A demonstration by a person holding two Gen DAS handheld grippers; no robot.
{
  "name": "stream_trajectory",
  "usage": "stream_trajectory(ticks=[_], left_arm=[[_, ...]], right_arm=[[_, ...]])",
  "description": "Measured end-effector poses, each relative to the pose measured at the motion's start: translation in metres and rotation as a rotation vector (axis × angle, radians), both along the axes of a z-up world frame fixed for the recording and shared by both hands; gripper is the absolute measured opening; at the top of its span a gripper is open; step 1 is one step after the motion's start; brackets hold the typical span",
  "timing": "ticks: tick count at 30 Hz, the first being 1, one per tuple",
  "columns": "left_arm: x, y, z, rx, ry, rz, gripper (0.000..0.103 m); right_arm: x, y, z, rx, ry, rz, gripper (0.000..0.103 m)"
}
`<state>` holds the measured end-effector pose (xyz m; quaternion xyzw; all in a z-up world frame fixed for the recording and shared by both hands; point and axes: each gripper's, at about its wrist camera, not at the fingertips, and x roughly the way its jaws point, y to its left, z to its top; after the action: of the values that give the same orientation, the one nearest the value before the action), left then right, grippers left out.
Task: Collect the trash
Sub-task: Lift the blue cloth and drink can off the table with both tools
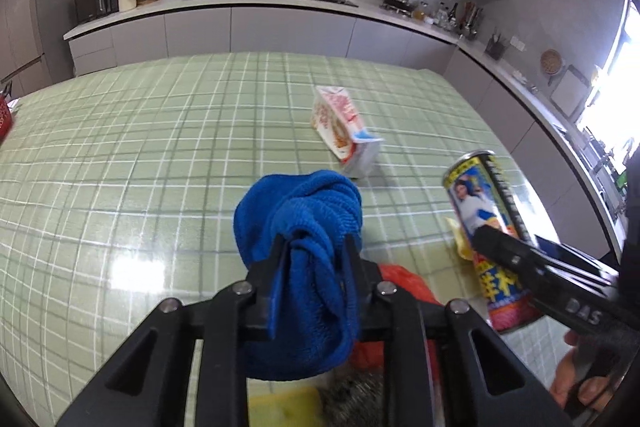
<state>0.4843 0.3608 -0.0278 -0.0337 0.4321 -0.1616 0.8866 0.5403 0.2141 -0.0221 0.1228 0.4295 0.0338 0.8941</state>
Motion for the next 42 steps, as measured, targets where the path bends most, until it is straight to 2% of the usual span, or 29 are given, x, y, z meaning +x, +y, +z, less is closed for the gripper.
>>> stream_trajectory(ticks=[7,15,20,22,24,25,30,31,33,34,35,38,42], left_arm=[[-0.018,-0.026,0.003,-0.025,0.007,-0.067,0.026],[-0.019,-0.046,-0.004,0.012,0.004,-0.124,0.027],[-0.021,-0.055,-0.015,0.032,0.037,-0.123,0.045],[-0.021,-0.06,-0.018,0.048,0.038,-0.134,0.045],[-0.02,-0.06,-0.021,0.034,0.044,-0.14,0.035],[-0.021,-0.059,-0.021,0.031,0.046,-0.142,0.023],[-0.021,-0.056,-0.019,0.017,0.046,-0.158,0.019],[-0.021,-0.056,-0.019,0.014,0.052,-0.16,0.021],[-0.021,-0.051,-0.017,0.01,0.06,-0.14,0.039],[-0.02,-0.05,-0.016,0.007,0.068,-0.139,0.061],[-0.021,-0.048,-0.014,0.004,0.06,-0.132,0.076],[-0.02,-0.047,-0.007,0.011,0.02,-0.127,0.08],[-0.003,-0.052,-0.011,0.034,0.026,-0.115,0.08]], right_arm=[[-0.017,-0.005,0.003,-0.002,-0.009,-0.016,0.058],[-0.034,-0.02,0.006,0.0,-0.013,-0.063,0.058],[-0.042,-0.025,0.004,-0.003,-0.01,-0.071,0.058],[-0.044,-0.028,0.004,0.0,-0.009,-0.073,0.058],[-0.045,-0.03,0.003,0.002,-0.008,-0.076,0.058],[-0.045,-0.032,0.003,0.004,-0.009,-0.078,0.058],[-0.047,-0.036,0.003,0.005,-0.011,-0.081,0.058],[-0.047,-0.036,0.003,0.005,-0.012,-0.081,0.058],[-0.046,-0.035,0.004,0.01,-0.013,-0.082,0.058],[-0.045,-0.035,0.005,0.012,-0.013,-0.081,0.058],[-0.046,-0.035,0.005,0.014,-0.013,-0.081,0.058],[-0.046,-0.035,0.006,0.013,-0.016,-0.079,0.058],[-0.044,-0.039,0.005,0.023,-0.016,-0.084,0.058]])
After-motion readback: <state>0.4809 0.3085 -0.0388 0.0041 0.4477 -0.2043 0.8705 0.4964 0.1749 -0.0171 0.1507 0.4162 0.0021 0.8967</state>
